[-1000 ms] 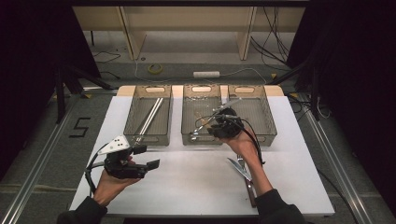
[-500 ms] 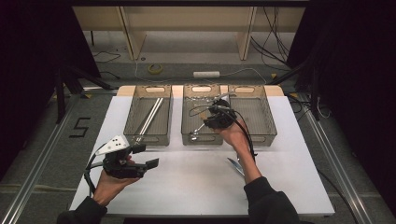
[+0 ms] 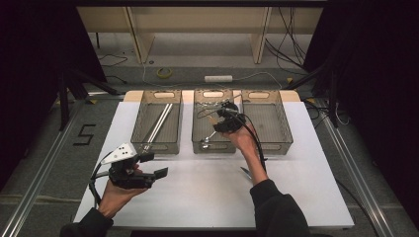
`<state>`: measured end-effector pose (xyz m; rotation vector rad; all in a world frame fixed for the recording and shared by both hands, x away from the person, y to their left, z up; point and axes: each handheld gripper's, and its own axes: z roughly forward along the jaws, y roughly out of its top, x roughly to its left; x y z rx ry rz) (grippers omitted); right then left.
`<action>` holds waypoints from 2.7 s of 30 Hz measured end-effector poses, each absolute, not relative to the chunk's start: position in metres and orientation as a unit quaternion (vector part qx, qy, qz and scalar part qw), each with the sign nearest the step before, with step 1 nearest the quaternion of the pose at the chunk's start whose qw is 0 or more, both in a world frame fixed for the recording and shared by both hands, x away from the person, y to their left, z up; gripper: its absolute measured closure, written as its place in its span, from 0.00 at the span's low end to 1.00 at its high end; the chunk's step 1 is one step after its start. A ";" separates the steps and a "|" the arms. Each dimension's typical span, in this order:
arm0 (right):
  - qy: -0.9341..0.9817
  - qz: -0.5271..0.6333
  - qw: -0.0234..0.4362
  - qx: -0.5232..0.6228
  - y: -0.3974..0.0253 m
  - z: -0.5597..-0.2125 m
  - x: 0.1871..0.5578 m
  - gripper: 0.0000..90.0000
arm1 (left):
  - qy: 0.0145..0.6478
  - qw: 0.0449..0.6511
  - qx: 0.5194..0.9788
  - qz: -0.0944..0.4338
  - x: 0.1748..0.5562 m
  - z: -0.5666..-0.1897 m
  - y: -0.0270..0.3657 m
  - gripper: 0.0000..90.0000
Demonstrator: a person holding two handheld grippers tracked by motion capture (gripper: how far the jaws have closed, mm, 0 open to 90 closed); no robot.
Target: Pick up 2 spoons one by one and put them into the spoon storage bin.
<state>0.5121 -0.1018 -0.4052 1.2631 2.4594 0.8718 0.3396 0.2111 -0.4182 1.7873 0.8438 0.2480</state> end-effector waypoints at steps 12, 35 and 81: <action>0.842 0.288 0.111 0.443 -0.096 -0.417 0.517 0.84 | 0.354 0.542 0.755 0.105 0.340 -0.418 0.211 0.19; 0.857 0.317 0.083 0.398 -0.112 -0.386 0.481 0.44 | 0.357 0.545 0.752 0.104 0.339 -0.418 0.212 0.19; 0.860 0.271 0.061 0.428 -0.235 -0.421 0.376 0.32 | 0.355 0.547 0.750 0.106 0.338 -0.417 0.211 0.19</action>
